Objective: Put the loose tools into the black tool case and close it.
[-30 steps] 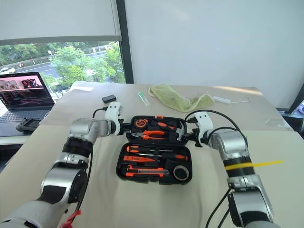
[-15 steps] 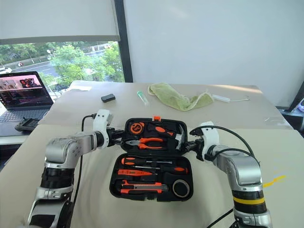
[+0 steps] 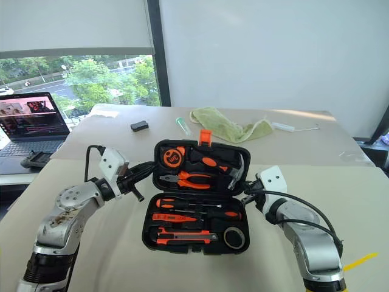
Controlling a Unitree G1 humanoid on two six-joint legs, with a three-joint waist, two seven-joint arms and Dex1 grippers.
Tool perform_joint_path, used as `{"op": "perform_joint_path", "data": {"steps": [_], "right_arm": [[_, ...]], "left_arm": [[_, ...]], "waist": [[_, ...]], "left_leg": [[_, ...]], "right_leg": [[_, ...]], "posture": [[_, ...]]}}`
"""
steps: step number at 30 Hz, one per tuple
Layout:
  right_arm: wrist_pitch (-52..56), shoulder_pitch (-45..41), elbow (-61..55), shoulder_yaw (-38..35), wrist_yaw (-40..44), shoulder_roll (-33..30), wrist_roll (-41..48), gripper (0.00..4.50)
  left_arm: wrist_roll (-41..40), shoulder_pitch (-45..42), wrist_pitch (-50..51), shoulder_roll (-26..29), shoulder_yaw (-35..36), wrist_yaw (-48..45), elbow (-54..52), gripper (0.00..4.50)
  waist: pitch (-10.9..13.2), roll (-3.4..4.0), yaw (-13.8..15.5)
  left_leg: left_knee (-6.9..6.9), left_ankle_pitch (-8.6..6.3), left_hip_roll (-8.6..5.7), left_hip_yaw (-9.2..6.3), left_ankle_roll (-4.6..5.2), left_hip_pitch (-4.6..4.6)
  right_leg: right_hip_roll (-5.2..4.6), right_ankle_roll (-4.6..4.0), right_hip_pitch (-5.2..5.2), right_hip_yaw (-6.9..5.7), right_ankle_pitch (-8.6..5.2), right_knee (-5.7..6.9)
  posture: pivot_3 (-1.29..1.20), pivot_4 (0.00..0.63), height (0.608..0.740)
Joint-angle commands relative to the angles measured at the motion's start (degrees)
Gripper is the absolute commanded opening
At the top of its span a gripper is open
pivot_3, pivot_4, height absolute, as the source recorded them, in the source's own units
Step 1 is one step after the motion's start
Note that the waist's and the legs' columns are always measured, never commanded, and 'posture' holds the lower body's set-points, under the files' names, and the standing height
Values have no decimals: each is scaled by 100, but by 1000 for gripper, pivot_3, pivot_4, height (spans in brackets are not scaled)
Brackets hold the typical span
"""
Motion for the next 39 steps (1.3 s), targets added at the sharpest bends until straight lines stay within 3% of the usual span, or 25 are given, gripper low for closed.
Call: {"op": "perform_joint_path", "data": {"steps": [1,8,12,16,23,26,27,28,31,32,35,36,38,39], "right_arm": [[-648,81,-1025,196,179,-43,83,87],[-956,744,-1535,304,422,-501,-135,87],[-1478,1316,-1706,401,722,-971,-439,87],[-2022,1895,-1747,395,907,-1363,-782,87],[-2782,3789,-1898,-240,1576,-2163,-1114,87],[-3025,4246,-1825,-633,1732,-2283,-1143,87],[-3096,4344,-1816,-731,1794,-2317,-1142,813],[-3110,4454,-1818,-837,1869,-2317,-1105,1140],[-2984,5151,-1944,-1238,2332,-2357,-988,1944],[-2802,5258,-2033,-1358,2394,-2239,-720,2340],[-2598,5583,-2183,-1550,2637,-2109,-408,2352],[-2625,5640,-2193,-1563,2707,-2113,-425,2352],[-2269,5505,-2373,-1525,2628,-1926,27,2352],[-2130,5448,-2442,-1497,2612,-1877,180,2352]], "left_arm": [[-160,106,-810,72,-443,-820,-313,0],[86,625,-1978,541,-520,-1528,126,0],[426,832,-3206,882,-665,-2082,560,0],[505,849,-3869,1109,-722,-2392,935,0],[433,1342,-4861,1780,-512,-2931,1874,0],[17,1487,-4495,2085,-433,-3244,2160,0],[-76,1514,-4465,2162,-411,-3339,2253,0],[-254,1568,-4123,2257,-378,-3404,2318,588],[-579,1603,-3288,2507,-255,-3570,2497,1309],[-683,1569,-2979,2526,-204,-3553,2473,1759],[-1070,1459,-1962,2550,-65,-3460,2117,2811],[-1157,1443,-1729,2541,-29,-3429,1986,3350],[-1517,1385,-956,2542,44,-3282,1599,3935],[-1641,1371,-653,2546,73,-3228,1438,3935]], "waist": [[0,1,26],[1,2,51],[0,4,48],[-3,8,50],[-82,15,34],[-87,13,-1],[-89,9,-12],[-88,8,-25],[-68,17,-54],[-59,6,-36],[-49,-22,63],[-49,-23,81],[-47,-25,103],[-47,-26,95]], "left_leg": [[4,-1,0,0,2,0],[3,-14,3,-1,24,3],[3,-17,3,3,30,20],[-14,-27,12,6,45,78],[-26,-49,21,10,52,133],[-35,-75,43,18,47,207],[-45,-92,50,21,44,229],[-59,-98,57,28,39,267],[-77,-99,59,50,33,276],[-82,-96,60,51,29,264],[-80,-89,86,40,14,249],[-73,-90,89,39,13,244],[-72,-91,89,37,13,243],[-72,-91,89,37,13,241]], "right_leg": [[0,0,0,0,0,0],[7,0,2,-4,-1,2],[7,0,19,-2,-2,-15],[15,-7,79,-7,-9,-56],[13,-6,123,-4,-30,-62],[20,-19,195,-7,-52,-67],[19,-20,214,-8,-65,-69],[18,-22,219,-4,-82,-71],[21,-33,218,15,-99,-53],[25,-34,205,13,-100,-46],[42,-51,194,-8,-107,-39],[42,-52,193,-8,-106,-38],[30,-51,194,-10,-106,-42],[28,-51,193,-9,-105,-42]], "posture": [[0,150,740],[0,150,740],[0,150,740],[0,150,740],[0,150,740],[0,150,740],[0,150,740],[0,150,740],[0,150,740],[0,150,740],[0,150,740],[0,150,740],[0,150,740],[0,150,740]]}}
